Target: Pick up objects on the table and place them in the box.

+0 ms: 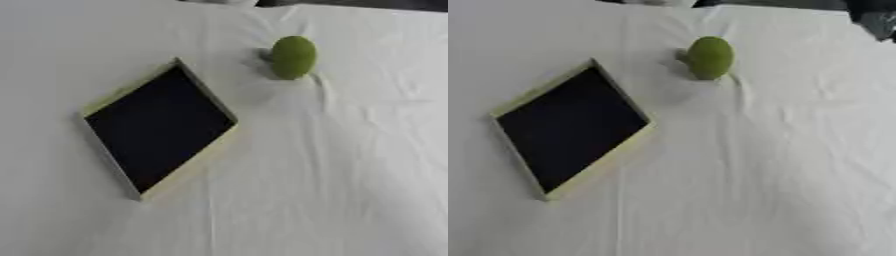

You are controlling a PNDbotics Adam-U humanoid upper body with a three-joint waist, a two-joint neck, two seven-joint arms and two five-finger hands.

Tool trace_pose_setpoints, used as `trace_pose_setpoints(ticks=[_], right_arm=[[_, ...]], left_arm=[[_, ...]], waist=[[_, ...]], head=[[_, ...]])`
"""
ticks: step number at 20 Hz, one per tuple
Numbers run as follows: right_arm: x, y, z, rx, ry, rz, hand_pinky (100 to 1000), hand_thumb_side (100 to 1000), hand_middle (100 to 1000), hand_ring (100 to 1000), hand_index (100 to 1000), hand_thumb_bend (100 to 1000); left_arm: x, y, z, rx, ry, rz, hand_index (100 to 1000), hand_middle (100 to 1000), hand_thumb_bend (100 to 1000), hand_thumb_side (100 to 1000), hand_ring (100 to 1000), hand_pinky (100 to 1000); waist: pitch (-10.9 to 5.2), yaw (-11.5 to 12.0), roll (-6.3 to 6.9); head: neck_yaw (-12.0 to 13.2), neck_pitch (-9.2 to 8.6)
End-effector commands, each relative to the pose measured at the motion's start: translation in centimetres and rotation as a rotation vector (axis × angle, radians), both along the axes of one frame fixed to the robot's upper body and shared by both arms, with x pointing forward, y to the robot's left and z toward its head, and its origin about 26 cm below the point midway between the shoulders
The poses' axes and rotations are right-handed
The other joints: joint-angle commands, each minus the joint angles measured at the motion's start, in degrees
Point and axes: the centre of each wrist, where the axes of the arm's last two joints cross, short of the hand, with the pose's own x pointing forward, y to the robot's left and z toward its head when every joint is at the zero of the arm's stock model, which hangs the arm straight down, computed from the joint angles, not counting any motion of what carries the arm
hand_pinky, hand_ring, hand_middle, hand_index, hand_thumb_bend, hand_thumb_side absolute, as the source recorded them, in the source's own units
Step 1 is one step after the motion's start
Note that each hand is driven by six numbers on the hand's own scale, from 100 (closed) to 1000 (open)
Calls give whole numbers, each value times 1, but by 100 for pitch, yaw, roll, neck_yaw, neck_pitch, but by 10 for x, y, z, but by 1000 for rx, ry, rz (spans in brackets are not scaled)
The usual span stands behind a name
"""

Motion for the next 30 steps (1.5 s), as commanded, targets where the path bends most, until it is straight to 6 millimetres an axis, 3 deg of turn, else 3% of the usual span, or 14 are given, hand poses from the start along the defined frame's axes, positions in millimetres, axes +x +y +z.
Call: trace_pose_setpoints(ticks=[1, 7, 10, 23, 30], right_arm=[[0, -1, 8, -120, 9, -40, 868, 100, 880, 999, 915, 100], [14, 5, -9, -192, 85, -89, 898, 100, 869, 1000, 922, 100], [17, 9, -10, -226, 104, -104, 909, 100, 875, 1000, 923, 168], [49, 27, -10, -257, 162, -110, 911, 100, 883, 1000, 934, 137], [74, 38, -12, -278, 198, -146, 929, 100, 889, 1000, 976, 175]], left_arm=[[-6, -1, 11, 42, -28, -4, 710, 564, 100, 510, 654, 609], [-5, -1, 11, 43, -28, -9, 710, 565, 100, 509, 654, 609], [-5, -1, 11, 44, -28, -11, 709, 565, 100, 508, 655, 609], [-4, -3, 10, 51, -18, -24, 709, 565, 100, 513, 656, 608], [-4, -4, 10, 52, -14, -31, 709, 566, 100, 515, 656, 608]], waist=[[-163, 8, 13], [-171, 29, 6], [-173, 38, 3], [-191, 81, -2], [-210, 91, -4]], head=[[-28, -20], [-53, -19], [-58, -16], [-143, 9], [-188, 24]])
